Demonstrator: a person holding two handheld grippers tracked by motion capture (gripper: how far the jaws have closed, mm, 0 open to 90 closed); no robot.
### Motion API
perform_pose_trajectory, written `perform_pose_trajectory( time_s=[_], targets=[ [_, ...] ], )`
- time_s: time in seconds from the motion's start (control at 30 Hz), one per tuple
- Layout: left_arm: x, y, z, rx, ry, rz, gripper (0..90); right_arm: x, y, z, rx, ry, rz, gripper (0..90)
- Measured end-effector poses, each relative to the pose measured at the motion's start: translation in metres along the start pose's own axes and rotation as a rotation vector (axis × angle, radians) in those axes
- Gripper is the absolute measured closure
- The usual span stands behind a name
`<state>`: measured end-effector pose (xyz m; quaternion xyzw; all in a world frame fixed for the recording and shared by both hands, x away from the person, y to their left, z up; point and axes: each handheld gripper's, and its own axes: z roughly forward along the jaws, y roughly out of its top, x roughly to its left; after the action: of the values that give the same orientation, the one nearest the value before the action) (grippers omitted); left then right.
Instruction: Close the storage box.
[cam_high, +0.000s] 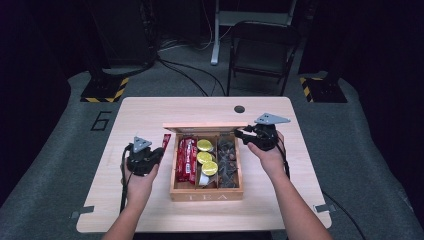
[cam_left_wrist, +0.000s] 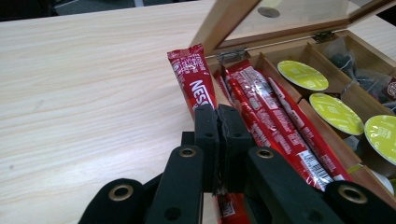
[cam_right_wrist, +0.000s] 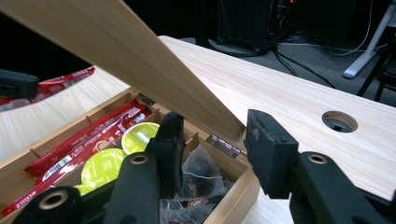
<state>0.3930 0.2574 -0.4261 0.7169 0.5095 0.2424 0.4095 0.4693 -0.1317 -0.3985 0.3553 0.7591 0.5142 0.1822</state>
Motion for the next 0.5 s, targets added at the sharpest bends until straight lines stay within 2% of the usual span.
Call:
perform_pose_trajectory(
  time_s=[0.1, 0.27, 0.5],
  targets=[
    [0.009, -0.002, -0.009, 0.000, 0.017, 0.012, 87.1, 0.000, 0.000, 0.000, 0.000, 0.000, -0.003, 57.2],
    [0.027, -0.010, -0.028, -0.020, 0.038, -0.014, 87.1, 0.000, 0.000, 0.000, -0.002, -0.002, 0.004, 57.2],
    [0.038, -0.020, -0.038, -0.023, 0.047, -0.025, 87.0, 0.001, -0.001, 0.000, -0.003, -0.006, 0.005, 57.2]
  ],
)
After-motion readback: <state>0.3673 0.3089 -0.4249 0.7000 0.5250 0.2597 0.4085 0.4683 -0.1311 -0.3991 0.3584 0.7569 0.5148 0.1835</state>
